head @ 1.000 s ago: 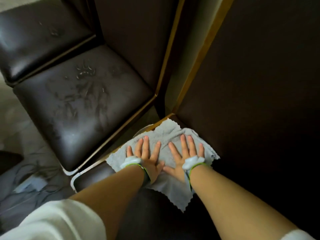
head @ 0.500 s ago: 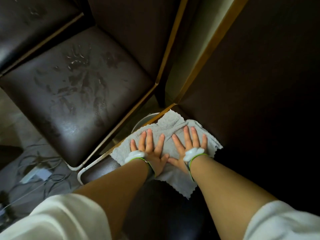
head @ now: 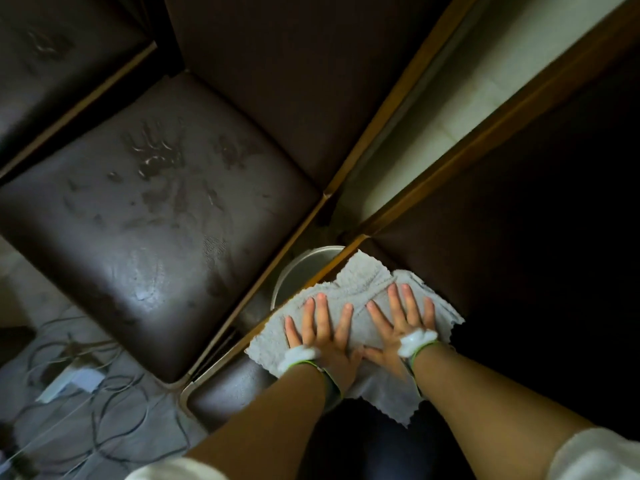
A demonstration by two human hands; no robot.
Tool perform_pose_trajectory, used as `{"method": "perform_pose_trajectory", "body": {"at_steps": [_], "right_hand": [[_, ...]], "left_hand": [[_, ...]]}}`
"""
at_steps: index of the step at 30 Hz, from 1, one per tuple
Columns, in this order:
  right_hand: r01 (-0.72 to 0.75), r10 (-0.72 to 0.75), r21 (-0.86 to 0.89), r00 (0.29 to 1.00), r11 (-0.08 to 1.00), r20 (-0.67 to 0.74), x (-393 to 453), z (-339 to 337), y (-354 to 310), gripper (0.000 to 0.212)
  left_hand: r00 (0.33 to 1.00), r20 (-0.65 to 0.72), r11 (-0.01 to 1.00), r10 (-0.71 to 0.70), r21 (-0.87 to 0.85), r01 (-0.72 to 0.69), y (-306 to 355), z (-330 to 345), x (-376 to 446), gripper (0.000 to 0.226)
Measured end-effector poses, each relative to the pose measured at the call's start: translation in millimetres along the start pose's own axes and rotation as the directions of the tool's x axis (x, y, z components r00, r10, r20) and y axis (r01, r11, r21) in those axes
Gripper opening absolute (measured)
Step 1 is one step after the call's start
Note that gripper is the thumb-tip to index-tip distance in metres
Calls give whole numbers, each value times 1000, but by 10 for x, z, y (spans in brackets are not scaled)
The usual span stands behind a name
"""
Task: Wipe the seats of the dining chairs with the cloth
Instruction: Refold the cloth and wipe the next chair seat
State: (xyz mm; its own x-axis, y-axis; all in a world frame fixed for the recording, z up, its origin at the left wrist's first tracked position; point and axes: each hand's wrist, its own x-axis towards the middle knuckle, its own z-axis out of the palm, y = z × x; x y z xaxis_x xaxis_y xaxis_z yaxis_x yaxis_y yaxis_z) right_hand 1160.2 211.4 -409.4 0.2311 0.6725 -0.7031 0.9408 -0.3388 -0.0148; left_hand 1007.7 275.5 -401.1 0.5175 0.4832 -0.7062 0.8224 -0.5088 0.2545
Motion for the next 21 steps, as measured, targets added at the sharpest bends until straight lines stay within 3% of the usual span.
{"method": "perform_pose_trajectory", "body": {"at_steps": [3,7,9,11,15,17,21], "right_hand": [[-50,55,-93,997,994,51,-36,-99,-44,84],[-54,116,-230,957,972,266,-83,-258,-72,88],[-48,122,-251,949,967,289,-102,-315,-83,89],[-57,131,-252,948,966,289,-91,-312,-99,93],[-58,103,-225,976,973,193,-64,-175,-74,112],[-60,83,-224,992,973,95,-36,-128,-57,102],[-16,40,-240,994,971,98,-106,-85,-16,94]], "left_hand": [[998,-59,999,0,-37,-2,-1,64,-12,74],[998,-53,999,34,-24,-36,-15,70,-17,71],[991,-133,997,33,-68,-42,-29,95,-2,68],[979,-203,990,16,-133,-44,-44,171,-34,63],[977,-215,982,-7,-186,-34,-32,217,46,64],[980,-200,994,2,-106,-23,-15,182,85,61],[992,-115,998,-57,-13,56,37,95,16,66]]}}
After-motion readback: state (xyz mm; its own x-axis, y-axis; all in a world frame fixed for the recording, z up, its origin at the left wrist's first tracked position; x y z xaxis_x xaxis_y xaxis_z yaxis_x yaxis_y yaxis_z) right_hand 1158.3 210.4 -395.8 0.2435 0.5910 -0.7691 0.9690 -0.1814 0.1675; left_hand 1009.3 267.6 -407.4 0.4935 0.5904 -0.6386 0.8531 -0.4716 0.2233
